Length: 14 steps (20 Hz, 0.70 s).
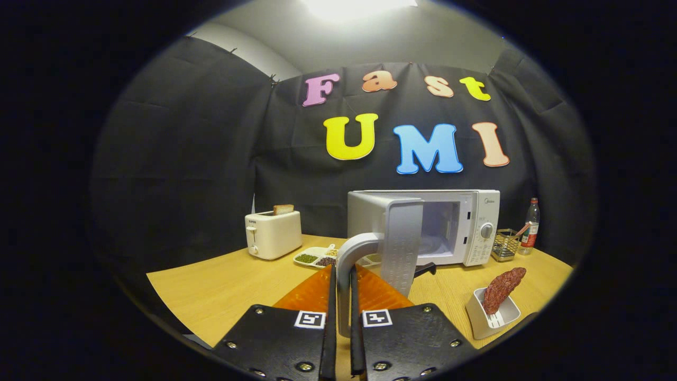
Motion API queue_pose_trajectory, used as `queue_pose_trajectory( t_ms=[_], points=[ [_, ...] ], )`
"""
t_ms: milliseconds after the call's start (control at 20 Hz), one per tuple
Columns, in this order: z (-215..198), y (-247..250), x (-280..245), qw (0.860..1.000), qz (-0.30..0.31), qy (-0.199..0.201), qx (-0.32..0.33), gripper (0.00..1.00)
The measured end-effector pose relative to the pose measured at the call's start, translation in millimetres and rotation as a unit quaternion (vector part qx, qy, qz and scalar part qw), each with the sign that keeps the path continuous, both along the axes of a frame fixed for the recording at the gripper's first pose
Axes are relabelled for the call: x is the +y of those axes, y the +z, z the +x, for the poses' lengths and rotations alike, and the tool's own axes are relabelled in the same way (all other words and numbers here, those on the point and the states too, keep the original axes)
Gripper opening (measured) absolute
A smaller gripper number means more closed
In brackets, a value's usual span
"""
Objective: Open the microwave, put the food inside, and close the microwave door.
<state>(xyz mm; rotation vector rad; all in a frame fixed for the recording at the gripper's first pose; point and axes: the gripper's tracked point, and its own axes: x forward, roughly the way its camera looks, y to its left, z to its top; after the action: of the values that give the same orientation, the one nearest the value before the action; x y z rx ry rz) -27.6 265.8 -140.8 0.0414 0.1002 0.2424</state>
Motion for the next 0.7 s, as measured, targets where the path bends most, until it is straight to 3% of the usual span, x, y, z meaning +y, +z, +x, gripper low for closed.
queue_pose_trajectory(
  t_ms=[250,700],
  points=[
    [-15,11,19,1.000,0.007,0.024,-0.001,0.11],
    [-50,77,-27,0.989,0.039,0.136,-0.038,0.11]
  ],
)
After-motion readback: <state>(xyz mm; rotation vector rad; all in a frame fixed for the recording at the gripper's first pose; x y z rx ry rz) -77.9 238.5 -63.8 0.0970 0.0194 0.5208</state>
